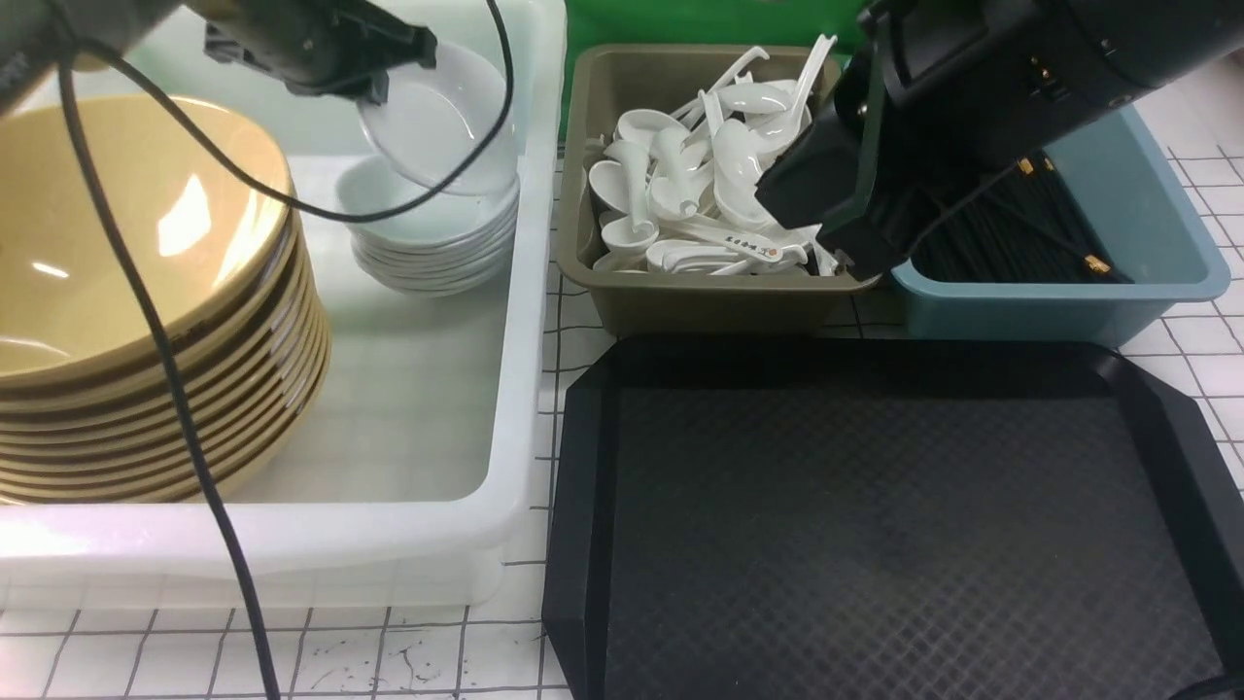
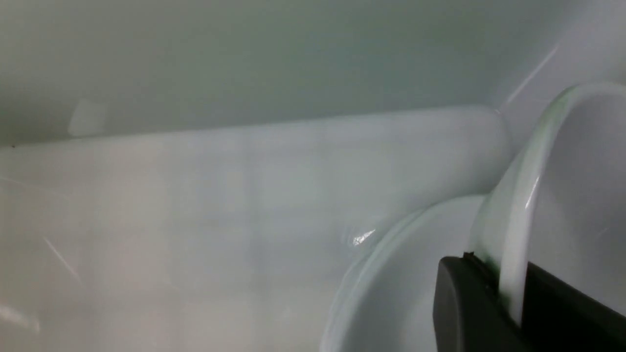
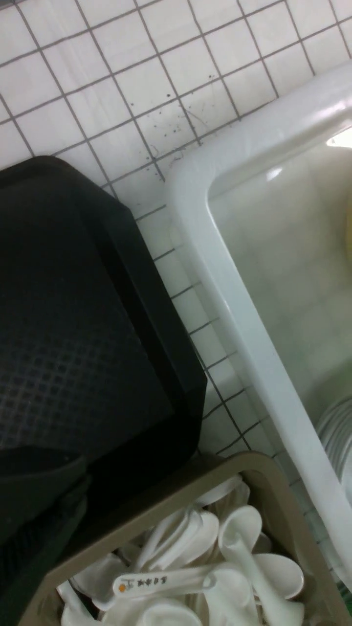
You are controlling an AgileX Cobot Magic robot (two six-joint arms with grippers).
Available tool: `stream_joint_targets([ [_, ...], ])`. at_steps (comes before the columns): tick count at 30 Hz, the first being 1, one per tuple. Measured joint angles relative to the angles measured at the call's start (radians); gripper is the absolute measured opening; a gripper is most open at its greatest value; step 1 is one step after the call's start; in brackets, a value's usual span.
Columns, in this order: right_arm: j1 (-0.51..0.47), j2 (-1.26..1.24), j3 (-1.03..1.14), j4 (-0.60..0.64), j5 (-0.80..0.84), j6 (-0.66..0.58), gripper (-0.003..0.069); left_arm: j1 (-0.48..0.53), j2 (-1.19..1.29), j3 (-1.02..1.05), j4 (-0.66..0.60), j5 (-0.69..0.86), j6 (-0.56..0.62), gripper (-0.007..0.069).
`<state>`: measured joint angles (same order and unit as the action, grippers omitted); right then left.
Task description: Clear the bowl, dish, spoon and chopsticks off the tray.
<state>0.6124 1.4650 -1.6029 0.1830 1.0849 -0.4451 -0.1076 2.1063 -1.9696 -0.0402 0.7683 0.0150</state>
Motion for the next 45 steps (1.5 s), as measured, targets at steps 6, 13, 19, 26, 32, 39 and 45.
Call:
stream_joint_targets([
  [6, 0.0, 0.0, 0.0, -0.005, -0.002, 0.0, 0.0055, 0.0, 0.004, 0.0, 0.019, 0.003, 0.013, 0.011],
  [13, 0.0, 0.0, 0.0, -0.005, -0.002, 0.0, 0.0055, 0.0, -0.003, 0.0, 0.029, 0.024, 0.038, 0.0425],
  [19, 0.0, -0.001, 0.0, -0.008, 0.008, 0.0, 0.0055, 0.0, -0.105, -0.047, 0.049, 0.113, 0.042, 0.0584],
  [26, 0.0, -0.052, 0.018, -0.009, 0.015, 0.026, 0.0057, 0.0, -0.373, -0.032, 0.12, 0.297, 0.06, 0.039],
  [32, 0.0, -0.234, 0.188, -0.008, -0.107, 0.035, 0.0062, 0.0, -0.667, 0.284, 0.119, 0.301, 0.06, 0.0091],
  [39, 0.0, -0.499, 0.482, 0.016, -0.352, 0.048, 0.007, 0.0, -1.154, 0.888, 0.027, 0.1, 0.06, -0.0008],
  [45, 0.0, -0.7, 0.712, 0.064, -0.56, 0.048, 0.0075, 0.0, -1.539, 1.231, 0.007, 0.006, 0.06, -0.0013],
])
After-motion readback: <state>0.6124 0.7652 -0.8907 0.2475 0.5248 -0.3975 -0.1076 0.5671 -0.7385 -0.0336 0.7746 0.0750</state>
